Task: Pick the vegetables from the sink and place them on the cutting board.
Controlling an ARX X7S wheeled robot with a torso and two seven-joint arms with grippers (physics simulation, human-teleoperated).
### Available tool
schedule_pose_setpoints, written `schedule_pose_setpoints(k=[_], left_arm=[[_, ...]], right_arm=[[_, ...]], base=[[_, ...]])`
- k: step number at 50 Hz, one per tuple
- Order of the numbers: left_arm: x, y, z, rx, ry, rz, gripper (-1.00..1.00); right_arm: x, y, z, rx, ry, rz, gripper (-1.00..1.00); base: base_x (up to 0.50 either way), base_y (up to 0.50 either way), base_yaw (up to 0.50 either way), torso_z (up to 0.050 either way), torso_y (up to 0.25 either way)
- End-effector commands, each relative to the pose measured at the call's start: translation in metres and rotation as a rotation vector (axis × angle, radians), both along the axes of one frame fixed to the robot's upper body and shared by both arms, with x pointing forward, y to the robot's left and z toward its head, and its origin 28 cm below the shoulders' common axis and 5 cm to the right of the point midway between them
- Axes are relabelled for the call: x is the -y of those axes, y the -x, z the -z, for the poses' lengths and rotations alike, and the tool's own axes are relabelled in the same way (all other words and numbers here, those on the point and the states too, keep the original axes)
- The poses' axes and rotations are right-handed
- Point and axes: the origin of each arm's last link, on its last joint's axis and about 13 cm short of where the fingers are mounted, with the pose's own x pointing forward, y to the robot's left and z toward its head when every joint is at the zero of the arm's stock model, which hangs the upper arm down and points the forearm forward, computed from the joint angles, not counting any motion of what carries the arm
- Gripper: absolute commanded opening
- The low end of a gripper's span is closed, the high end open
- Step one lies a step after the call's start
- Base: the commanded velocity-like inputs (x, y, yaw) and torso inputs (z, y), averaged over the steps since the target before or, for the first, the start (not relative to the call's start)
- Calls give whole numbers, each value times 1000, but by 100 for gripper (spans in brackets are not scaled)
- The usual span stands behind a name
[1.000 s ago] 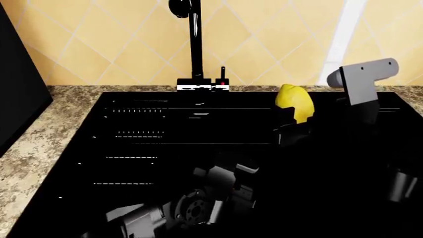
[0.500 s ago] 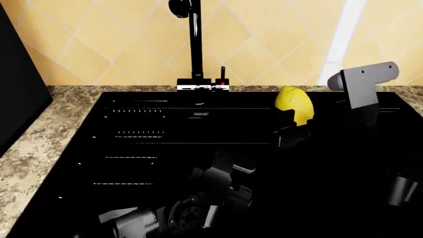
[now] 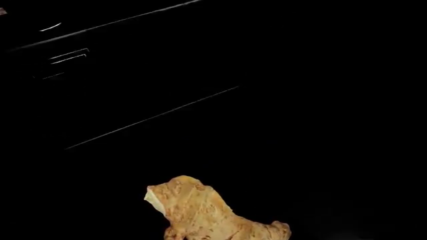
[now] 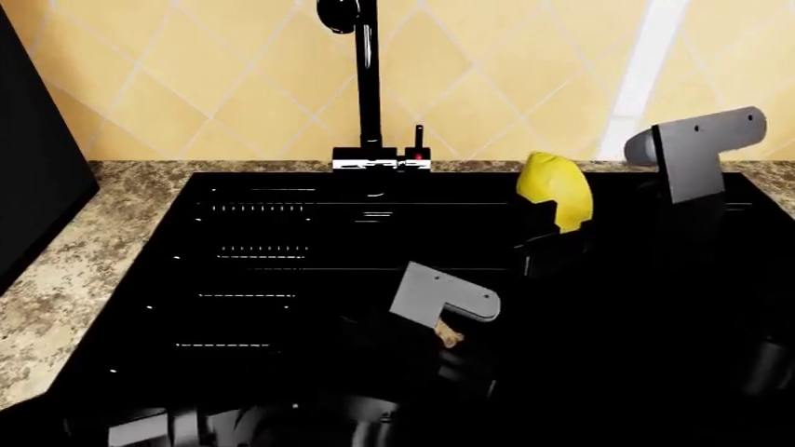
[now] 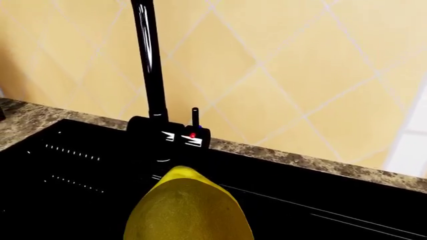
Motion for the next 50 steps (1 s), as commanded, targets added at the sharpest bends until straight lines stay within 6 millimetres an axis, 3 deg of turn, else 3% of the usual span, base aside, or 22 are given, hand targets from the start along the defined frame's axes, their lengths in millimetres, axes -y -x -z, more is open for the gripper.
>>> schedule_pose_setpoints(k=[1, 29, 44, 50], left_arm=[[-15, 10, -32, 81, 77, 5, -100], [-58, 12, -72, 341, 249, -52, -100], [-101, 27, -86, 630, 379, -84, -100], [-115, 38, -79, 673, 437, -129, -100]], right_arm=[[1, 8, -12, 79, -17, 7, -100], [6, 16, -20, 163, -101, 89, -100], [-17, 56, -21, 347, -99, 46, -100], [-27, 72, -17, 402, -69, 36, -100]], base=[[0, 0, 0, 0, 0], [0, 0, 0, 0, 0], [0, 0, 0, 0, 0], [0, 0, 0, 0, 156]])
